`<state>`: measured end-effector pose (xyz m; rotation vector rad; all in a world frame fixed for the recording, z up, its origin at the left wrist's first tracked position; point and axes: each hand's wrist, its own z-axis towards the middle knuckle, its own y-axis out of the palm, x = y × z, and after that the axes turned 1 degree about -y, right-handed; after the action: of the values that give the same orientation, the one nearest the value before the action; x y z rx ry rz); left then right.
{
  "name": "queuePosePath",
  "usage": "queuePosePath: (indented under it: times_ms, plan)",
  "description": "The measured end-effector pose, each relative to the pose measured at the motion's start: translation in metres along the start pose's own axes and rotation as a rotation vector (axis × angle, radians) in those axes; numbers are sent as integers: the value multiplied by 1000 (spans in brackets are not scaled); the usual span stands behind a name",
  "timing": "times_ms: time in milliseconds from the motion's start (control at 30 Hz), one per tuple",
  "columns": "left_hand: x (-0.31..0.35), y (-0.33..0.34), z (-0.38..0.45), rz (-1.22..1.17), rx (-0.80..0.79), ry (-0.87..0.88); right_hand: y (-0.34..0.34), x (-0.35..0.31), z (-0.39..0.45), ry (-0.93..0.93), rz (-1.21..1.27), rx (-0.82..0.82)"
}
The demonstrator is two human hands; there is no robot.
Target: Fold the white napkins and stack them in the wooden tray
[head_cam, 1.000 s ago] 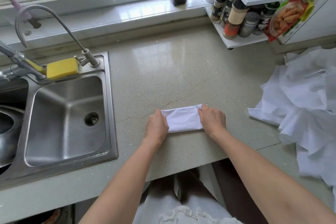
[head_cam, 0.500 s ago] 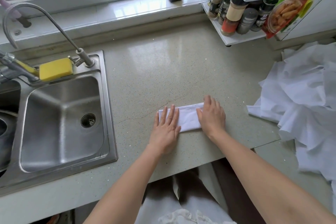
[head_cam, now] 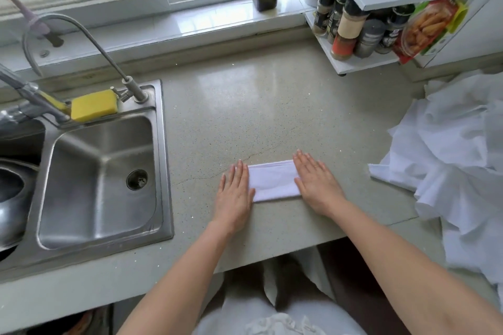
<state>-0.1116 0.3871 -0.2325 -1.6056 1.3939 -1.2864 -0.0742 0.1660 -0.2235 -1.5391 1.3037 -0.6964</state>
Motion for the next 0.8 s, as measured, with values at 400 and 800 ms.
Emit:
queuePosePath:
  times_ms: [400,800]
  plan:
    - [40,-25,-2,-614,117,-632,-54,13,39,3,389,-179]
    - [-20,-42,-238,-1145,1284,-1075,-56,-220,-44,-232,1078,-694]
